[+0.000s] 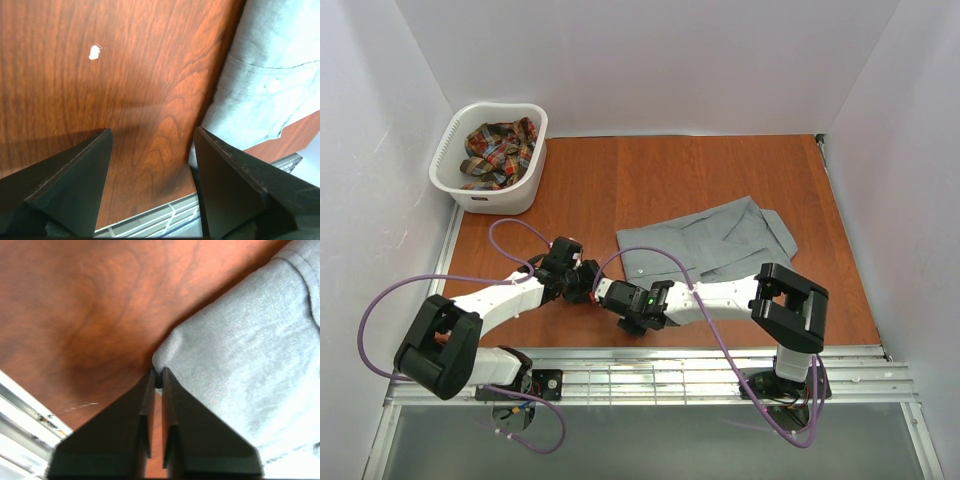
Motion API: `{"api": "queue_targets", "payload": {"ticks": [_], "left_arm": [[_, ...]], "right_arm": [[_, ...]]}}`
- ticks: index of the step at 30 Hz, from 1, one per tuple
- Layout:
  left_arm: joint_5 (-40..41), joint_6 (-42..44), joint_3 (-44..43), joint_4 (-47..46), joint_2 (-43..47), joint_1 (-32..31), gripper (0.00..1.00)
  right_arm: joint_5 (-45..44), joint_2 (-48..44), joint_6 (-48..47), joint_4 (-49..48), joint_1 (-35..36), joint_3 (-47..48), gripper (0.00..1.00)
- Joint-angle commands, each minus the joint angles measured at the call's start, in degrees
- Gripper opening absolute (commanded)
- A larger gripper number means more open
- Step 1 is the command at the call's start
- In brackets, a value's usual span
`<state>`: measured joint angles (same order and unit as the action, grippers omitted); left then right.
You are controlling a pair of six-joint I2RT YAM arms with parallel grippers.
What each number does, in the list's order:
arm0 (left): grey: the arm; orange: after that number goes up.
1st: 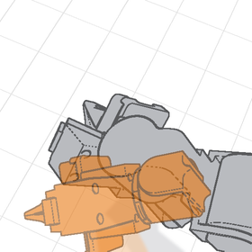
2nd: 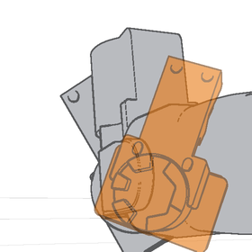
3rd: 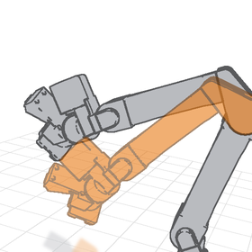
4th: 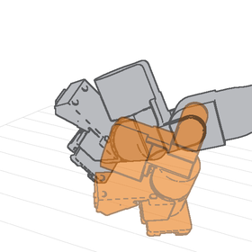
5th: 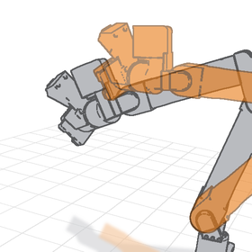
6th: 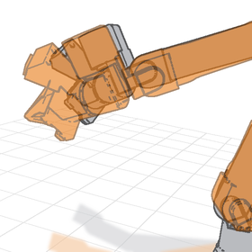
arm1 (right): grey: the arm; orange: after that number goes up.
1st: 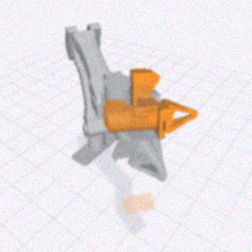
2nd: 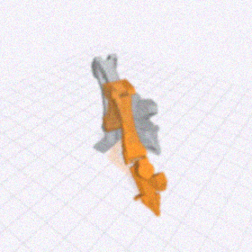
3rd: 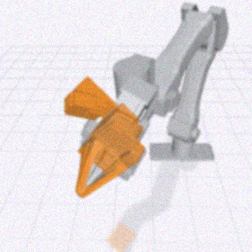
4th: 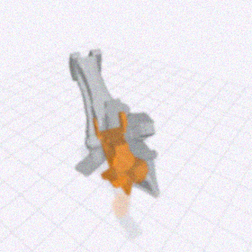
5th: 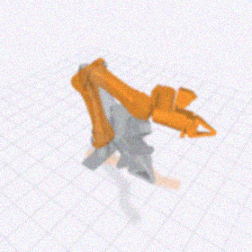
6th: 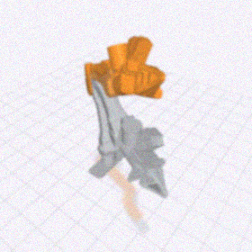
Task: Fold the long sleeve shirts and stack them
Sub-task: Fold the shirt
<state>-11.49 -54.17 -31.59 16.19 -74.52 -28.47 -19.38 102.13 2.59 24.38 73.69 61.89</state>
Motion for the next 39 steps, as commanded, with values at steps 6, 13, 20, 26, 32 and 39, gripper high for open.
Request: {"api": "queue_targets", "payload": {"ticks": [6, 13, 20, 26, 32, 39], "left_arm": [[-7.32, 0.04, -0.66, -4.4, -0.27, 0.26, 0.75], [-10.22, -3.91, -1.1, -10.9, -1.59, -0.45, 0.82], [-11.8, -9.02, -1.01, -20.4, -5.8, -0.53, 0.82], [-11.54, -9.38, -4.08, -22.25, -11.52, -2.11, 0.78], [-7.95, -8.41, -4.0, -22.77, -15.66, -3.26, 0.59], [-4.78, -2.1, -7.06, -17.52, -13.2, -3.35, 0.12]], "right_arm": [[-2.07, -7.2, 0.22, -2.49, -0.04, -2.91, 0.01], [1.09, -13.44, 0.84, -8.47, -1.44, -6.25, 0.01], [2.24, -12.57, 0.84, -8.91, -1.88, -6.52, 0.01], [2.33, -11.95, 0.84, -8.91, -1.88, -6.43, 0.01], [2.41, -12.48, 0.84, -9.35, -1.97, -6.87, 0.01], [3.64, -13.7, 0.92, -8.39, -1.97, -5.29, 0.18]]}}
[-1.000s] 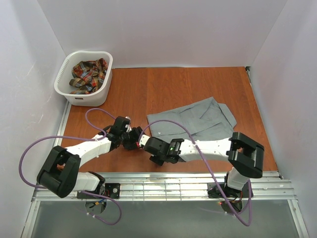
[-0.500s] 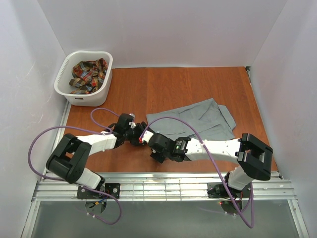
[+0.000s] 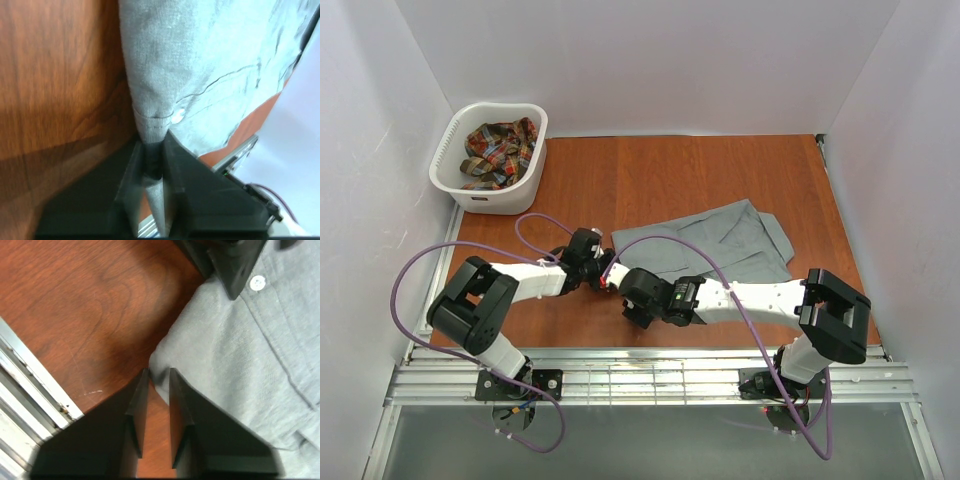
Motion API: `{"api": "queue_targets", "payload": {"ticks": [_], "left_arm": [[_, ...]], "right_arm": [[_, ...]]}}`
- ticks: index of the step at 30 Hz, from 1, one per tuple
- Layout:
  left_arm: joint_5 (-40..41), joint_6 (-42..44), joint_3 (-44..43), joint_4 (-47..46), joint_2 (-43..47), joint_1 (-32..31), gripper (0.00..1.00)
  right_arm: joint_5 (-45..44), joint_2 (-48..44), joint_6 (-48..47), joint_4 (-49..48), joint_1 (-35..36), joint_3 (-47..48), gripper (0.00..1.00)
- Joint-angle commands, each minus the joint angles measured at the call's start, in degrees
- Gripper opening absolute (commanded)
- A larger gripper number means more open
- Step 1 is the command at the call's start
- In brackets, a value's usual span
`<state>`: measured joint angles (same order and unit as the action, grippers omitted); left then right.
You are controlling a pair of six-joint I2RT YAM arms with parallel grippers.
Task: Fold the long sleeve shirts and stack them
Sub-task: Fold the shirt
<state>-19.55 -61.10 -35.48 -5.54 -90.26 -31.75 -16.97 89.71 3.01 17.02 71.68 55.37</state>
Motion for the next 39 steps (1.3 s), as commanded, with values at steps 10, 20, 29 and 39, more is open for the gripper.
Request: {"api": "queue_targets", "payload": {"ticks": [10, 20, 29, 39], "left_arm": [[22.7, 24.25, -20.04, 47.59, 11.33, 1.07, 0.0], [32.82, 33.41, -34.98, 65.3, 5.81, 2.57, 0.04], [31.07, 34.29, -48.8, 70.31, -6.15, 2.57, 0.08], [31.86, 35.09, -54.34, 72.25, -8.35, 2.65, 0.08]], "right_arm": [[7.02, -5.86, 7.09, 4.52, -5.4, 7.91, 0.41], [21.7, -6.66, 14.48, 2.15, -24.46, 4.31, 0.38], [29.71, -0.17, 19.22, -8.39, -29.05, 2.89, 0.22], [37.97, 11.35, 32.93, -23.41, -30.37, 6.15, 0.2]]}}
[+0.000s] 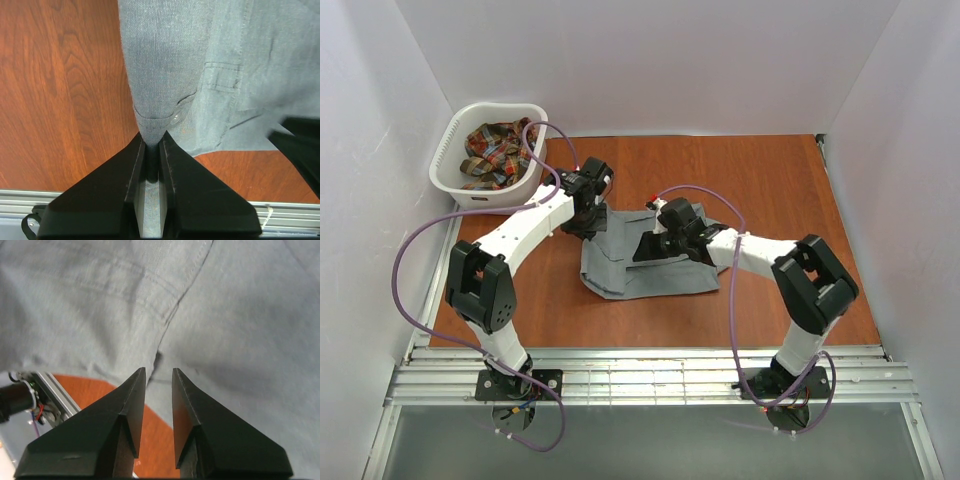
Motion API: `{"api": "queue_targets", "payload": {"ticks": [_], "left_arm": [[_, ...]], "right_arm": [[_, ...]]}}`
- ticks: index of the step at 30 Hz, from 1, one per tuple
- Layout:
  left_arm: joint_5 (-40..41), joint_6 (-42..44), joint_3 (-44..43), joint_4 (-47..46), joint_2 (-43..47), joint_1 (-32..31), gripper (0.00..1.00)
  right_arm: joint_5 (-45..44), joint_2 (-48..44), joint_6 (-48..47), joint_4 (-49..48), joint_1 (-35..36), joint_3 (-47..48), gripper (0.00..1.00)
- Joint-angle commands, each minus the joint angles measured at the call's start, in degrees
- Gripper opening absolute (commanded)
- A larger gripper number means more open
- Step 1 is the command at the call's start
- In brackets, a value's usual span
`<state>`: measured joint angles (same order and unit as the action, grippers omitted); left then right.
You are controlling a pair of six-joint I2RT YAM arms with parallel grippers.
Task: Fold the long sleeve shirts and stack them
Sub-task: Fold the shirt
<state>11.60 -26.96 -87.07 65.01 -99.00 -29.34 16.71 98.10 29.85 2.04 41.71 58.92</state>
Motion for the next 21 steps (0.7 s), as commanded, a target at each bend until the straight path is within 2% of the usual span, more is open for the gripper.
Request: {"api": "queue_targets", "payload": {"ticks": [1, 12, 15, 17, 21], "left_arm": [[0.62, 1.03, -3.11, 1.7, 0.21, 0.16, 0.08], [-2.63, 2.09, -9.52, 3.1, -2.34, 0.16, 0.08], [-3.07, 2.17, -10.75, 3.8, -2.6, 0.16, 0.08], [-3.25, 2.26, -11.19, 4.16, -2.78, 0.16, 0.08], [-2.98, 2.18, -11.81, 4.51, -3.04, 0.25, 0.08]], "right_arm": [[4.56, 4.1, 6.88, -9.16, -0.49, 2.78, 0.2], [3.24, 16.23, 12.68, -10.3, -0.41, 10.52, 0.2], [5.17, 18.78, 15.06, -13.28, -0.41, 10.08, 0.18], [7.97, 20.72, 18.66, -18.55, -0.14, 9.9, 0.15], [9.66, 23.79, 21.39, -20.94, 1.79, 14.99, 0.15]]}}
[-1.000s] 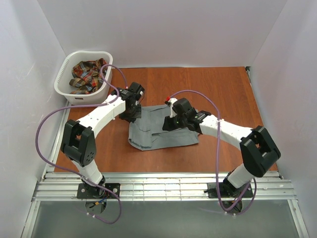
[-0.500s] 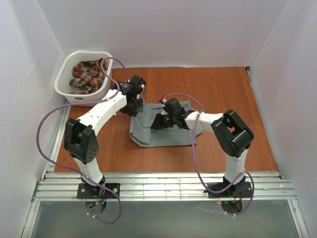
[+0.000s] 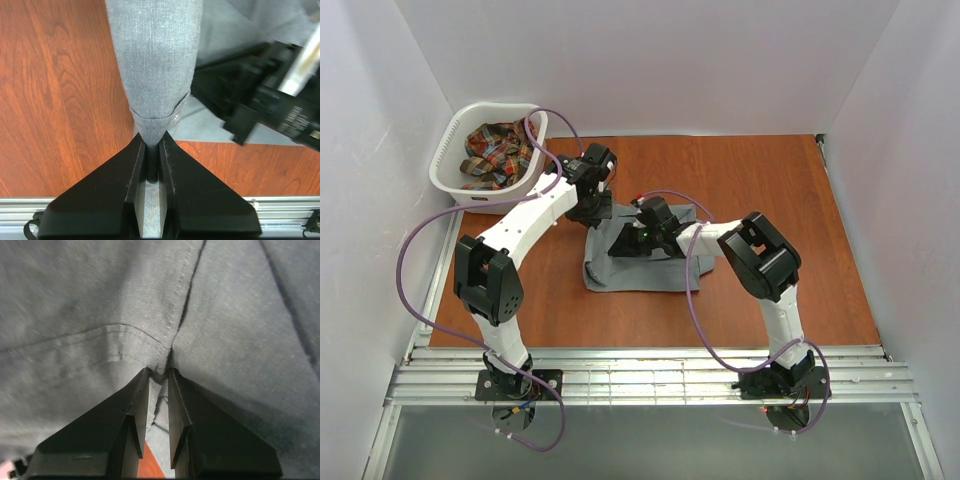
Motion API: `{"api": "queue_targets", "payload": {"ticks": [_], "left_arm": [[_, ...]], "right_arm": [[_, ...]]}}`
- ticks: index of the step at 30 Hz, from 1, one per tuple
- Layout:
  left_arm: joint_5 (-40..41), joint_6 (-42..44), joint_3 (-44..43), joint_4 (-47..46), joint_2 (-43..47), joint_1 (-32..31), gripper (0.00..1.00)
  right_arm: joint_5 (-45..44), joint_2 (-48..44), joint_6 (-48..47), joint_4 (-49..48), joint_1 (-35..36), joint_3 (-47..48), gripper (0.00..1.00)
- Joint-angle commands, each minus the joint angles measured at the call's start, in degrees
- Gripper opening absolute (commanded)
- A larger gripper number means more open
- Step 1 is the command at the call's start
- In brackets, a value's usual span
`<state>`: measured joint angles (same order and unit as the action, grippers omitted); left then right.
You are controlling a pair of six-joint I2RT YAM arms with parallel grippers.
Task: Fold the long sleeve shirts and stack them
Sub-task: Fold the shirt
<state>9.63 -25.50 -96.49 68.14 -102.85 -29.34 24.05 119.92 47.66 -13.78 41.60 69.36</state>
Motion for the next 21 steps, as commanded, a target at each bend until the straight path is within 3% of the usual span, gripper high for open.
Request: {"api": "queue_targets", "payload": {"ticks": [1, 5, 11, 21], "left_arm": [[-1.1, 0.71, -3.09, 1.56, 0.72, 0.16, 0.08], [-2.15, 0.36, -5.38, 1.65, -0.68, 0.16, 0.08], [-3.74, -0.43, -5.11, -0.11, -2.88, 0.16, 0.08], [-3.21, -1.31, -4.67, -1.34, -4.64, 0.16, 0.08]], "right_arm": [[2.23, 2.94, 4.19, -5.12, 2.34, 5.68, 0.15], [1.44, 4.97, 5.95, -5.2, 3.13, 9.03, 0.16], [-1.28, 2.52, 4.03, -5.12, 2.78, 5.97, 0.24], [-2.43, -14.25, -3.79, -0.38, -5.83, -7.74, 0.28]]}}
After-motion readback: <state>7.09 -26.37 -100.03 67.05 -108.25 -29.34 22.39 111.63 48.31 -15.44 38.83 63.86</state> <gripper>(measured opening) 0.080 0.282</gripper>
